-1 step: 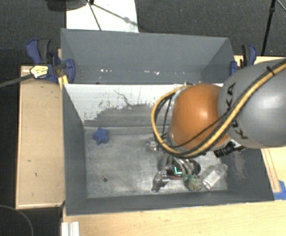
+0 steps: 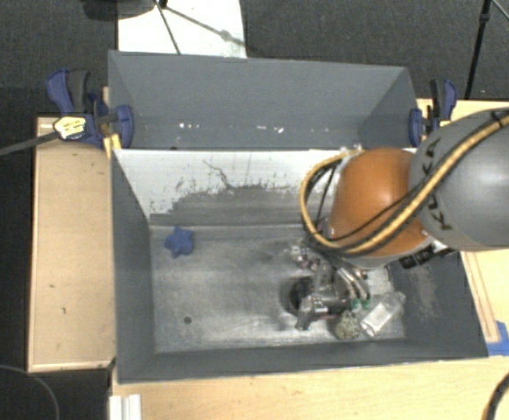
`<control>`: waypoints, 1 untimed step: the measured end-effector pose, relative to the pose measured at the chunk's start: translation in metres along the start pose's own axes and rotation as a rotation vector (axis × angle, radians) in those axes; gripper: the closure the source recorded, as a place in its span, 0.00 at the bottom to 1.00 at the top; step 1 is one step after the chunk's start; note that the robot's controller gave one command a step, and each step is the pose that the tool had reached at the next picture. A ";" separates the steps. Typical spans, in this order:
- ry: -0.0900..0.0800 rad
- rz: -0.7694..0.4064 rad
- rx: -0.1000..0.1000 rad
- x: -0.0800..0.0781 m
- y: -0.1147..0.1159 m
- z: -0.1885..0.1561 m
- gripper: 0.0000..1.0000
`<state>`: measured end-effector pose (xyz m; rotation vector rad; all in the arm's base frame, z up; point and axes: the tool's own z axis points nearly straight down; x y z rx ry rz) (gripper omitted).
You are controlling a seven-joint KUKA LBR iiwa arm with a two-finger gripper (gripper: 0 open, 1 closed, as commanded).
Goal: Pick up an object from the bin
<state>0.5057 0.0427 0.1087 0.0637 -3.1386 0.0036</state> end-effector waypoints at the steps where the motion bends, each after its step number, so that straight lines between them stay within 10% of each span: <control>1: -0.001 -0.083 -0.001 0.010 -0.067 0.039 0.00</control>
Offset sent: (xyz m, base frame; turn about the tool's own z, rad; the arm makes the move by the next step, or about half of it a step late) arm -0.0076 -0.0640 -0.0387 -0.0890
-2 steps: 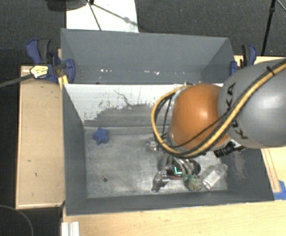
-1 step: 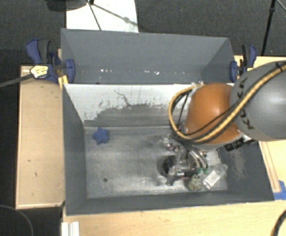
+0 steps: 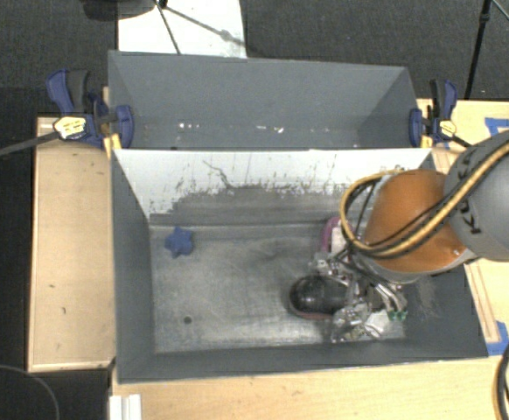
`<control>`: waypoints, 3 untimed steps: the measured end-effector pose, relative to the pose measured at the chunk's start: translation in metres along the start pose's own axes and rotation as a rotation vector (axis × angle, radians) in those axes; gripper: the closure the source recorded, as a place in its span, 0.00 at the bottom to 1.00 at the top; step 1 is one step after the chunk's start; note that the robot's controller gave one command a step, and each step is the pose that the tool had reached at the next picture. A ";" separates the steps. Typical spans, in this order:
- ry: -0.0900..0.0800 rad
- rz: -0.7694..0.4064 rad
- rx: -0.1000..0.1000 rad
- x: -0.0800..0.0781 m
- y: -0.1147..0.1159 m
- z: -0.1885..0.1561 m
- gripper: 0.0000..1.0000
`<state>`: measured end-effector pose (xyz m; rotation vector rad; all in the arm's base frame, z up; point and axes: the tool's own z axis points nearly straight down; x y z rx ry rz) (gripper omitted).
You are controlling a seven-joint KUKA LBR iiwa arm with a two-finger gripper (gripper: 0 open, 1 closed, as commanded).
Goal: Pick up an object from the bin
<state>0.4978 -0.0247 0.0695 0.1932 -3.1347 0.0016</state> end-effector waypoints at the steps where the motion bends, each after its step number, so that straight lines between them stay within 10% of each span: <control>1: -0.014 -0.090 -0.002 -0.032 0.049 -0.093 0.00; 2: 0.003 0.026 -0.002 -0.050 0.011 -0.024 0.00; 3: 0.001 0.029 -0.003 -0.051 0.013 -0.027 1.00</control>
Offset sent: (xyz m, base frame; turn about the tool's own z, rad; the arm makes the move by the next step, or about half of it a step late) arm 0.0227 0.0495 0.0872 -0.0846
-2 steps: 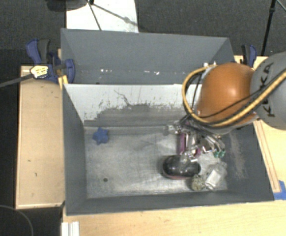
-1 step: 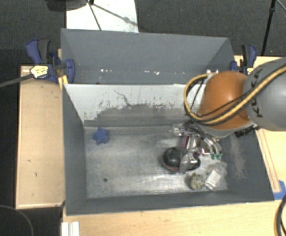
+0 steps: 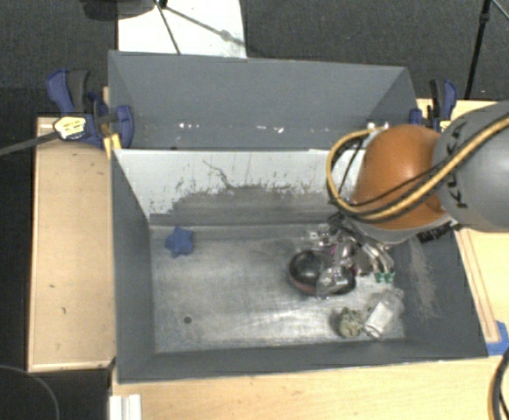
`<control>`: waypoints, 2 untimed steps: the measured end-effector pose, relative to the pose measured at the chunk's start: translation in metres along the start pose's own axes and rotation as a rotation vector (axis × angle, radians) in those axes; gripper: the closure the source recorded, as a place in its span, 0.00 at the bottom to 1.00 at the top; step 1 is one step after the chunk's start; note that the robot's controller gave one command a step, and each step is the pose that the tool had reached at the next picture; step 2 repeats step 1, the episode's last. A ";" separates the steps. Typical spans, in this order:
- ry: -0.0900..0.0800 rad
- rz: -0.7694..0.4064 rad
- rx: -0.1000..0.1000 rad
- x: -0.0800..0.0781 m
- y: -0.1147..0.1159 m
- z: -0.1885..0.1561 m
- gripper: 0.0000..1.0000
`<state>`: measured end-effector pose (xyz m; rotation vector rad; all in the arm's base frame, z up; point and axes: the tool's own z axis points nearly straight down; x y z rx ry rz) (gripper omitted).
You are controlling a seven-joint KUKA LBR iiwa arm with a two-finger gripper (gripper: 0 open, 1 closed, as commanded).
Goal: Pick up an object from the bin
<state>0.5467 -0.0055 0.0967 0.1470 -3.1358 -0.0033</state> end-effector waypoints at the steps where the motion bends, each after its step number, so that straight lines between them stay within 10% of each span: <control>1: -0.012 -0.068 0.004 -0.012 -0.001 -0.129 1.00; 2: -0.012 -0.068 0.004 -0.012 -0.001 -0.129 1.00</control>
Offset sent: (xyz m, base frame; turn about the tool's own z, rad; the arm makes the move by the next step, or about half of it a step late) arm 0.0102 -0.0006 0.1242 -0.0690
